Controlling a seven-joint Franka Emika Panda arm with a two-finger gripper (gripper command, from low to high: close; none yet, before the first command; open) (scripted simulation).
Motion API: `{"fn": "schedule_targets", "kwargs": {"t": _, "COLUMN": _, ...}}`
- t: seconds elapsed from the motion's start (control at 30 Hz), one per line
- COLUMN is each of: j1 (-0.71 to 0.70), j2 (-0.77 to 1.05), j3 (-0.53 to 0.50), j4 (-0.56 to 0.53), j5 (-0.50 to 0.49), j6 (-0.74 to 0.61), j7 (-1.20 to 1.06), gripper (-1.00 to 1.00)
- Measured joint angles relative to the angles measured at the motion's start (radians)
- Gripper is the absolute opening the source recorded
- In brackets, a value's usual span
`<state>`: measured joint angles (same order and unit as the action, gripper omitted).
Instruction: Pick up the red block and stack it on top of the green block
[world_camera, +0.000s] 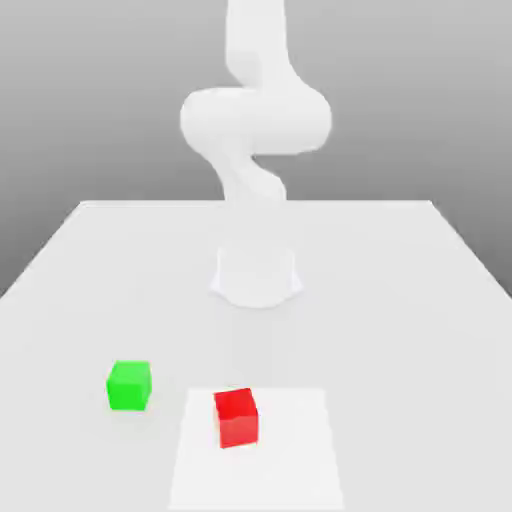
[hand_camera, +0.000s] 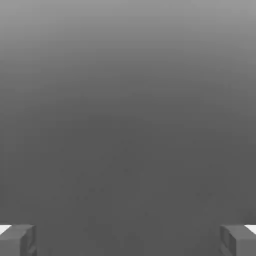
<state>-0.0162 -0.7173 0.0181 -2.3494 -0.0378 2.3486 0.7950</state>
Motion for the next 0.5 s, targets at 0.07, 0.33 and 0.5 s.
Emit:
{"fn": "schedule_targets", "kwargs": {"t": 0.07, "j1": -0.015, "j2": 0.080, "j3": 0.012, "j4": -0.045, "j5": -0.034, "j6": 0.046, "j7": -0.006, "gripper": 0.00}}
{"fn": "schedule_targets", "kwargs": {"t": 0.33, "j1": -0.050, "j2": 0.389, "j3": 0.003, "j4": -0.217, "j5": -0.122, "j6": 0.219, "j7": -0.058, "gripper": 0.00}}
{"fn": "schedule_targets", "kwargs": {"t": 0.5, "j1": -0.048, "j2": 0.570, "j3": -0.028, "j4": -0.324, "j5": -0.100, "j6": 0.331, "j7": -0.146, "gripper": 0.00}}
